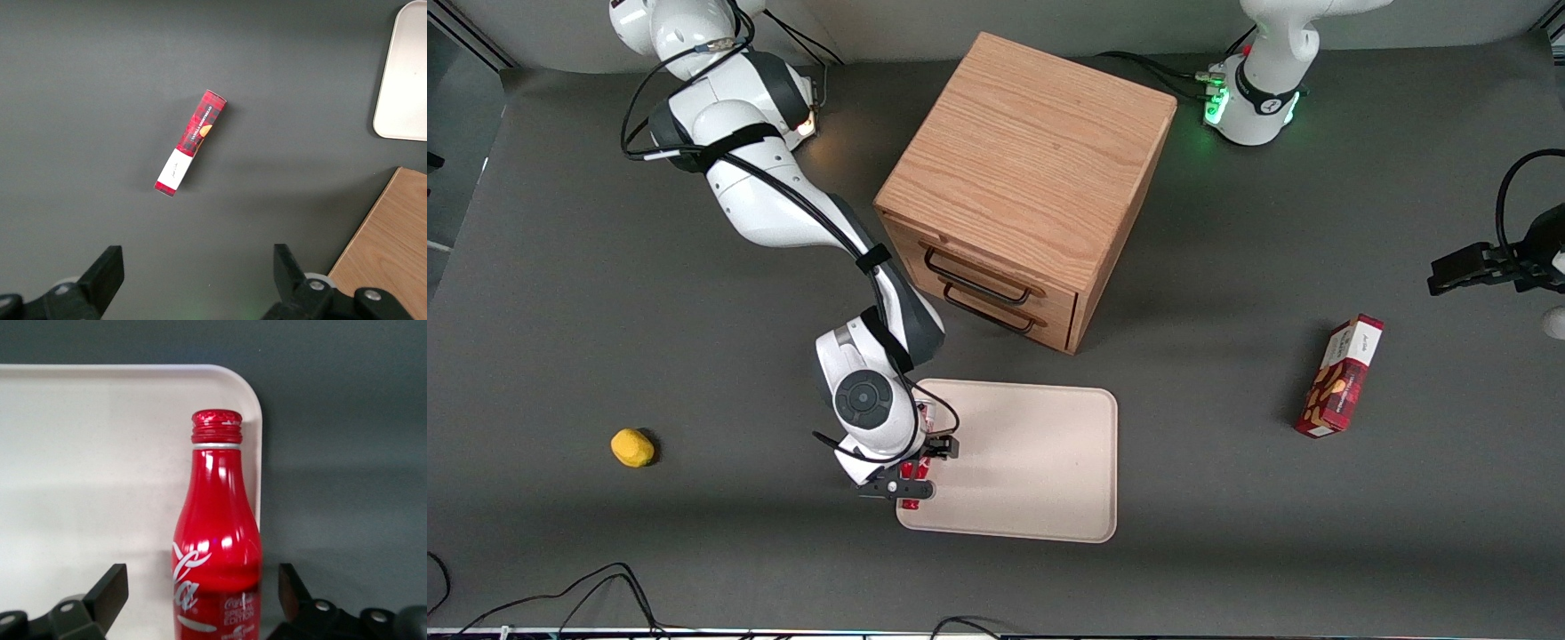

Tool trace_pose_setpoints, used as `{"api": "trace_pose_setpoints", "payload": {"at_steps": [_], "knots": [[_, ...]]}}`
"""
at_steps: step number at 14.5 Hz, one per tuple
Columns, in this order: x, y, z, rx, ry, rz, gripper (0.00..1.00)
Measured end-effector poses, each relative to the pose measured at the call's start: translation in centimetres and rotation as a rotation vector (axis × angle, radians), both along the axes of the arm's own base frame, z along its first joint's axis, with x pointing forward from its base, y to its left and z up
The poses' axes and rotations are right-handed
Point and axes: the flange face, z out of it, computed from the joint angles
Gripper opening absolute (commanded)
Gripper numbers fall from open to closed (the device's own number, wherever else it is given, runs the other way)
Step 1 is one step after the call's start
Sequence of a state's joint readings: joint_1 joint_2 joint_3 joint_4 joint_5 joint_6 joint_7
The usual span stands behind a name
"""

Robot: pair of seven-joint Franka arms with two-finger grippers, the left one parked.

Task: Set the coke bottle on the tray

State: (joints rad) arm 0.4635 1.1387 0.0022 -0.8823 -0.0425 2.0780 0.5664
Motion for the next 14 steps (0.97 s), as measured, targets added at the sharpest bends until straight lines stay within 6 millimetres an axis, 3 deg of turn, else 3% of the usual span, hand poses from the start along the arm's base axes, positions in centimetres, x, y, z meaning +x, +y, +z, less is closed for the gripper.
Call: {"api": "trace_pose_setpoints", "payload": {"at_steps": [2,4,8,11,14], "knots": [[0.3,-0.5,2.2,-0.009,0.007,-0.008,1.00],[0.6,-1.5,6.1,-0.021,0.026,-0.023,1.00],[0.3,-5.4,13.9,-0.039,0.105,-0.073,1.00],[-1.0,-9.2,18.7,-0.027,0.185,-0.102,1.00],[-3.2,-15.1,23.1,-0.005,0.242,-0.101,1.00]]}}
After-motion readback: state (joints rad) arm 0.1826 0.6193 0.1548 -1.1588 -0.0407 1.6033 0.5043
